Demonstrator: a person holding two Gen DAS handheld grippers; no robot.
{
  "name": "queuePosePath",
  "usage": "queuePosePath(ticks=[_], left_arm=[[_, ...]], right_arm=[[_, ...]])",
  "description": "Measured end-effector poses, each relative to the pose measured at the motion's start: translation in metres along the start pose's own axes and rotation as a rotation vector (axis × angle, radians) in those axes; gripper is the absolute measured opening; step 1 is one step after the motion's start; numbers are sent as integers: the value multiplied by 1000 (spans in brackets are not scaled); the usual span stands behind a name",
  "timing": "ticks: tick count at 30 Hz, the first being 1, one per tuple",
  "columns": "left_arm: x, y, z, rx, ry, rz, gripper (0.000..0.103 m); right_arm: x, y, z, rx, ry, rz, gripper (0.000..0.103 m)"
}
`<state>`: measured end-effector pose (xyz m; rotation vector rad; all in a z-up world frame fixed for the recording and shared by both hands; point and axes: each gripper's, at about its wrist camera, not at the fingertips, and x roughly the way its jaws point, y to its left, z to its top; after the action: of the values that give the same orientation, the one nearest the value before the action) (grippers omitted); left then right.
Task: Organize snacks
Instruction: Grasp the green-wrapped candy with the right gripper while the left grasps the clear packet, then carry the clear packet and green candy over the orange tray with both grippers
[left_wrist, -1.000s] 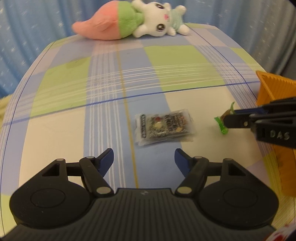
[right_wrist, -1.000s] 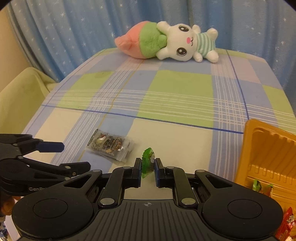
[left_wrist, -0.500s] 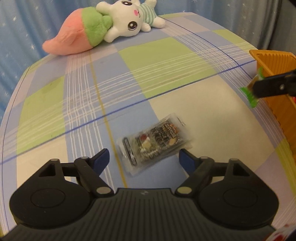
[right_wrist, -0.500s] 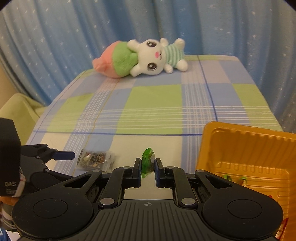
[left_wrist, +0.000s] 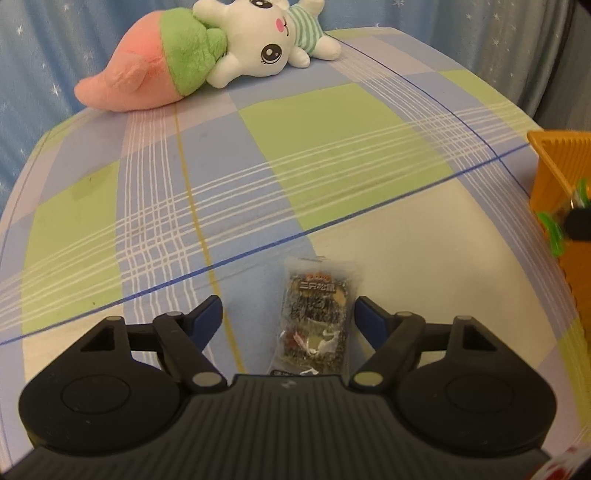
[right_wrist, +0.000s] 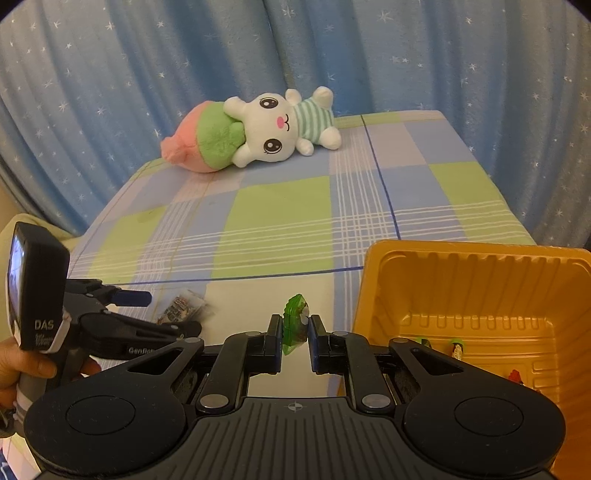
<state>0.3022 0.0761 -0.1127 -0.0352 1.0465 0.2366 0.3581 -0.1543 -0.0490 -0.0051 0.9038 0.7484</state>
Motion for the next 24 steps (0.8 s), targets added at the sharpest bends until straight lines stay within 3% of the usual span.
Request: queuePosePath(ticks=[4,8,16,24], left_arm=[[-1,2,-2,-33,1,-45,62],[-5,0,-2,-35,-5,-78,36],[-12,-1,-8,-26,-7,-81,34],[-40,7,-24,-78,-22,-95,34]], right_arm=[[-1,2,-1,4,0,-4,14],[-2,5,-2,7,0,-2,14],[-4,16,-7,2,-1,6,14],[-10,26,-13,7,-3,15,14]])
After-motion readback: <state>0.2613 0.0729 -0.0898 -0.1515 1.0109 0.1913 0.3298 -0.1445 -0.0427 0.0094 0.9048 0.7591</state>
